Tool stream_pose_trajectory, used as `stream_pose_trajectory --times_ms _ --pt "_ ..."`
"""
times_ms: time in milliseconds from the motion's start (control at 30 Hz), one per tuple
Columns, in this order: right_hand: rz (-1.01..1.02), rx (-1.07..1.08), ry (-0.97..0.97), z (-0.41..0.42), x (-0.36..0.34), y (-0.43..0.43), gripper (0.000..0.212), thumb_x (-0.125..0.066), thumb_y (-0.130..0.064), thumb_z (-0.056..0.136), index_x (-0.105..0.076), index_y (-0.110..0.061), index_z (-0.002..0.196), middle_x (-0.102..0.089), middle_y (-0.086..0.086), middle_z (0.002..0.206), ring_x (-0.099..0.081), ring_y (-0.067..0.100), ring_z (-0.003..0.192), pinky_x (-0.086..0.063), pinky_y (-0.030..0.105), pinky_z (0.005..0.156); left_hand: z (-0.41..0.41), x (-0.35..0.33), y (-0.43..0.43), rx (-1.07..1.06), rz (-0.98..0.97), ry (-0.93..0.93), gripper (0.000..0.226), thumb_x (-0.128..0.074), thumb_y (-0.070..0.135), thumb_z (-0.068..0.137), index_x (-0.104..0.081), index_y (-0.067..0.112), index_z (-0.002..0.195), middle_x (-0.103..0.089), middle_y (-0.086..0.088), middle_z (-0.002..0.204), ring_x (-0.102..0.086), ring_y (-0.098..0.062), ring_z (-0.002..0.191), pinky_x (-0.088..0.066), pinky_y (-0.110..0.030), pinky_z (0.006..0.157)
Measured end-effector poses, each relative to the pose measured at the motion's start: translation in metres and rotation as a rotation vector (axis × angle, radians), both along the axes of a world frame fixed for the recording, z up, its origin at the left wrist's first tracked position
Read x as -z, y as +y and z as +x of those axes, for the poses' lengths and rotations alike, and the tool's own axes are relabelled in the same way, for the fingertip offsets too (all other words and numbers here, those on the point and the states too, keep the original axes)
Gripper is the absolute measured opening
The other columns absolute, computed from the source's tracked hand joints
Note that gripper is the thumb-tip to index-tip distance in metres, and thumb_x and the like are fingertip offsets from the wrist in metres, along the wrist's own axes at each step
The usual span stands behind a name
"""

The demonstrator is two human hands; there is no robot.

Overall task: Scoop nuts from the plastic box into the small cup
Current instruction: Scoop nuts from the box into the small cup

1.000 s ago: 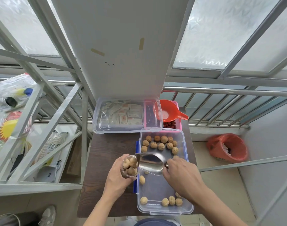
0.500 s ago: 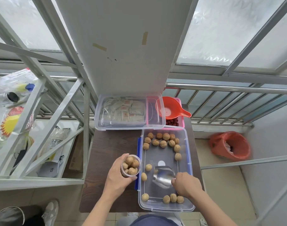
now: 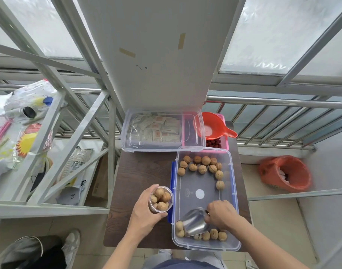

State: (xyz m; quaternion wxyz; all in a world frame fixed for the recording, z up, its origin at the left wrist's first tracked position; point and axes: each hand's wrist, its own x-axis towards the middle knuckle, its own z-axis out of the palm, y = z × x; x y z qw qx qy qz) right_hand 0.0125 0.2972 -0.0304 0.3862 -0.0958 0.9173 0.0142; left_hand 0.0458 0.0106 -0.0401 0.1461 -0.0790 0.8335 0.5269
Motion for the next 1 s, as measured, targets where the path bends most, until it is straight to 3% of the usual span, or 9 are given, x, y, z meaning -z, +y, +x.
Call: stream_pose_trajectory --times_ms 67,167,233,333,567,733,867,1000 --pt "-0.020 -0.007 -0.013 0.005 0.001 0.001 0.038 -0.042 -0.046 0.098 -0.061 -0.015 0.085 -0.074 0.015 0.107 -0.064 0.036 0.095 -0.034 0.038 0.074 0.002 0.001 -0.001 -0.004 -0.002 -0.007 0.096 -0.099 0.012 0.065 -0.055 0.038 0.146 -0.058 0.024 0.140 -0.050 0.016 0.130 -0.037 0.004 0.100" --pt "-0.028 0.014 -0.080 0.006 0.001 -0.003 0.044 -0.039 -0.044 0.100 -0.067 -0.010 0.093 -0.074 0.018 0.112 -0.066 0.038 0.100 -0.039 0.040 0.078 0.005 0.003 0.000 -0.002 0.004 -0.013 0.096 -0.099 0.012 0.065 -0.055 0.038 0.147 -0.057 0.025 0.141 -0.050 0.015 0.131 -0.038 0.001 0.103" --pt "-0.036 0.041 -0.176 0.005 -0.002 -0.007 0.039 -0.039 -0.041 0.098 -0.057 -0.012 0.078 -0.072 0.021 0.115 -0.065 0.040 0.103 -0.040 0.041 0.084 0.006 0.004 0.001 -0.002 0.007 -0.010 0.097 -0.099 0.010 0.065 -0.055 0.037 0.147 -0.058 0.024 0.142 -0.050 0.014 0.132 -0.040 -0.007 0.109" --pt "-0.067 0.114 -0.272 0.002 -0.002 -0.006 0.036 -0.042 -0.044 0.090 -0.044 -0.020 0.064 -0.072 0.017 0.103 -0.053 0.035 0.086 -0.044 0.044 0.092 0.005 0.004 0.001 -0.006 0.001 -0.007 0.097 -0.099 0.010 0.064 -0.055 0.038 0.146 -0.058 0.024 0.142 -0.051 0.013 0.131 -0.041 -0.013 0.110" --pt "-0.160 0.200 -0.291 -0.007 -0.013 0.004 0.037 -0.048 -0.039 0.083 -0.042 -0.015 0.055 -0.046 0.002 0.060 -0.045 0.027 0.066 -0.032 0.035 0.056 0.002 0.000 -0.002 0.005 -0.013 -0.003 0.096 -0.099 0.011 0.065 -0.054 0.039 0.146 -0.057 0.027 0.139 -0.050 0.018 0.128 -0.038 0.003 0.100" --pt "-0.253 0.273 -0.276 -0.017 -0.033 0.017 0.035 -0.049 -0.035 0.082 -0.040 -0.016 0.053 -0.044 0.000 0.056 -0.039 0.018 0.057 -0.031 0.036 0.056 -0.001 -0.001 -0.003 0.000 -0.005 0.006 0.097 -0.100 0.011 0.064 -0.055 0.039 0.146 -0.057 0.028 0.139 -0.050 0.019 0.128 -0.037 0.004 0.100" --pt "-0.277 0.344 -0.221 -0.025 -0.051 0.028 0.030 -0.049 -0.036 0.080 -0.049 -0.015 0.059 -0.051 0.005 0.064 -0.043 0.019 0.061 -0.034 0.036 0.059 -0.002 -0.002 -0.002 0.004 0.004 0.015 0.096 -0.100 0.010 0.065 -0.055 0.037 0.145 -0.057 0.027 0.140 -0.049 0.021 0.127 -0.037 0.005 0.099" --pt "-0.306 0.362 -0.139 -0.033 -0.079 0.025 0.031 -0.049 -0.034 0.081 -0.043 -0.015 0.058 -0.048 0.001 0.058 -0.041 0.018 0.057 -0.034 0.035 0.056 -0.003 0.000 0.001 0.023 0.006 0.022 0.097 -0.100 0.012 0.065 -0.055 0.039 0.146 -0.058 0.027 0.140 -0.050 0.018 0.128 -0.039 0.003 0.100"
